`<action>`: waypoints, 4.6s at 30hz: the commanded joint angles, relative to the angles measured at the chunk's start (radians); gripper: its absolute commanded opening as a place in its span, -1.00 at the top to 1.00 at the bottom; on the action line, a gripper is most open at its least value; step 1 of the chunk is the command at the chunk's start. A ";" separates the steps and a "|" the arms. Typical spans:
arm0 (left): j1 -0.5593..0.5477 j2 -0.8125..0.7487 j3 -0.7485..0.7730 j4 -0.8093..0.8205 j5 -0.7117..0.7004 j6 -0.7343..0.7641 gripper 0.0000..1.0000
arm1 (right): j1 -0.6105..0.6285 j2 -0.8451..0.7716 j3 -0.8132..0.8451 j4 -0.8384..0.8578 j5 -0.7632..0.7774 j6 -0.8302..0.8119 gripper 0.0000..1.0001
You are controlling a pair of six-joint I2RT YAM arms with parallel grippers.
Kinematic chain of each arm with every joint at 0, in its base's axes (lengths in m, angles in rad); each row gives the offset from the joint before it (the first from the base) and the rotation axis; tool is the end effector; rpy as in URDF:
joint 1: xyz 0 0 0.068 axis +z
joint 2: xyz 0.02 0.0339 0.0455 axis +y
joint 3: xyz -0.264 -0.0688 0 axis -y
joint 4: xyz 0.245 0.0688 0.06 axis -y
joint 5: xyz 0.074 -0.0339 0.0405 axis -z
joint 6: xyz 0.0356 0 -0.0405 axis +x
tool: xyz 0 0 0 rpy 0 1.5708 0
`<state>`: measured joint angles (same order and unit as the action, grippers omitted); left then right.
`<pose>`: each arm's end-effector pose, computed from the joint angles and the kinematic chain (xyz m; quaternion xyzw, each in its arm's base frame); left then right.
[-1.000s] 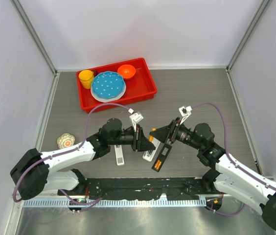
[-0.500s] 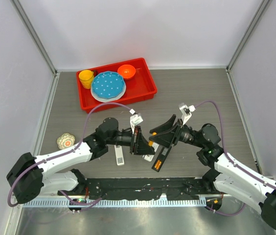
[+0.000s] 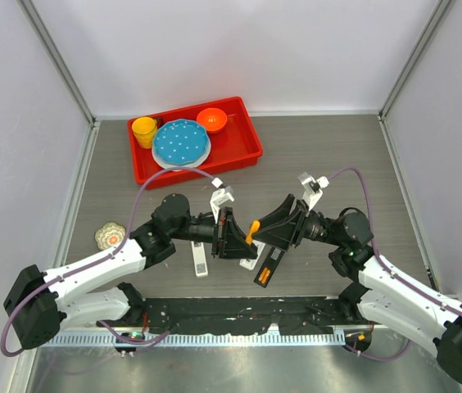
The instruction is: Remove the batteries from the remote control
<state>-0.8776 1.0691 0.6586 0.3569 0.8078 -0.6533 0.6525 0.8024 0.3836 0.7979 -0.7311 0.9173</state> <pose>0.1336 -0.2011 0.2969 0.3433 0.6330 -0.6440 0.2585 0.1271 0.1270 0.2957 -0.2241 0.5586 0.6882 0.4051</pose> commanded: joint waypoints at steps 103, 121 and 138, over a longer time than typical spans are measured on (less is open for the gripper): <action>-0.218 0.480 0.217 -0.481 -0.854 0.161 -0.96 | -0.339 -0.045 -0.031 -0.634 0.434 -0.166 0.98; -0.281 0.545 0.200 -0.516 -1.067 0.130 -0.72 | -0.415 -0.022 -0.038 -0.594 0.323 -0.166 0.98; -0.294 0.571 0.154 -0.513 -1.044 0.176 -0.19 | -0.419 -0.028 -0.061 -0.579 0.328 -0.156 0.98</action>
<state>-1.1648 1.6352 0.8482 -0.1581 -0.2420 -0.5045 0.2379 0.7578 0.3130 0.1616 -0.3943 0.7628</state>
